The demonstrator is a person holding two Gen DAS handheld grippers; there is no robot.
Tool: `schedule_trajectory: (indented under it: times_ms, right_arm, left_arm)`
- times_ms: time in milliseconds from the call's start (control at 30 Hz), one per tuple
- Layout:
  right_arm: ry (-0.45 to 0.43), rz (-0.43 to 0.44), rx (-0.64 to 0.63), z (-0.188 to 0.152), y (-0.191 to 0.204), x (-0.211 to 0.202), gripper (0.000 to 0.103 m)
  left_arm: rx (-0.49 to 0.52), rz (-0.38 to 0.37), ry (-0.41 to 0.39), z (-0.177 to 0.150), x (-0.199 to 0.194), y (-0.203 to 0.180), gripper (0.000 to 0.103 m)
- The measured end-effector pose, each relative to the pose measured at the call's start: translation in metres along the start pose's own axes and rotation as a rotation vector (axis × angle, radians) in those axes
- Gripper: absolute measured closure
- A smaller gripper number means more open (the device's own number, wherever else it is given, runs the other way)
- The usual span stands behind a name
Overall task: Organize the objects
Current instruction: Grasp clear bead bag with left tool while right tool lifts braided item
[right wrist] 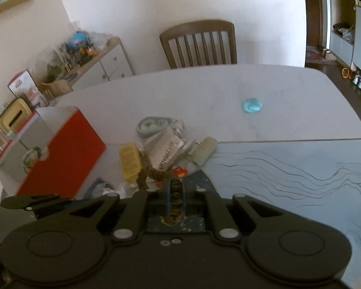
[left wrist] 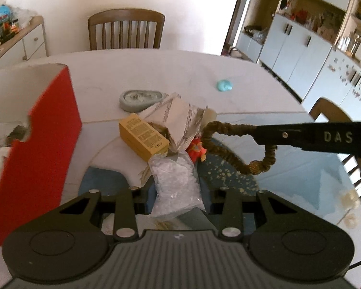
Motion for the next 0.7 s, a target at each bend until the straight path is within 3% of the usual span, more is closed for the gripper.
schedule_trajectory:
  times_ms: [300, 700]
  right_arm:
    - [-0.063, 0.004, 0.044, 0.011, 0.024, -0.042, 0.095]
    - [-0.163, 0.007, 0.056, 0.046, 0.082, -0.066, 0.096]
  left_arm:
    - [0.008, -0.012, -0.048, 0.017, -0.058, 0.016, 0.066]
    - [-0.055, -0.02, -0.085, 0.049, -0.118, 0.077, 0.066]
Point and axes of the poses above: each gripper's, at about its wrist camera, not at the fingertips, and x roughly the way its jaws point, y to its left, z to its top, the point moved 6 cm from there along x, roughly the way its jaws point, and after that the axes turned 14 degrees about -x, right-handed, at the moved point
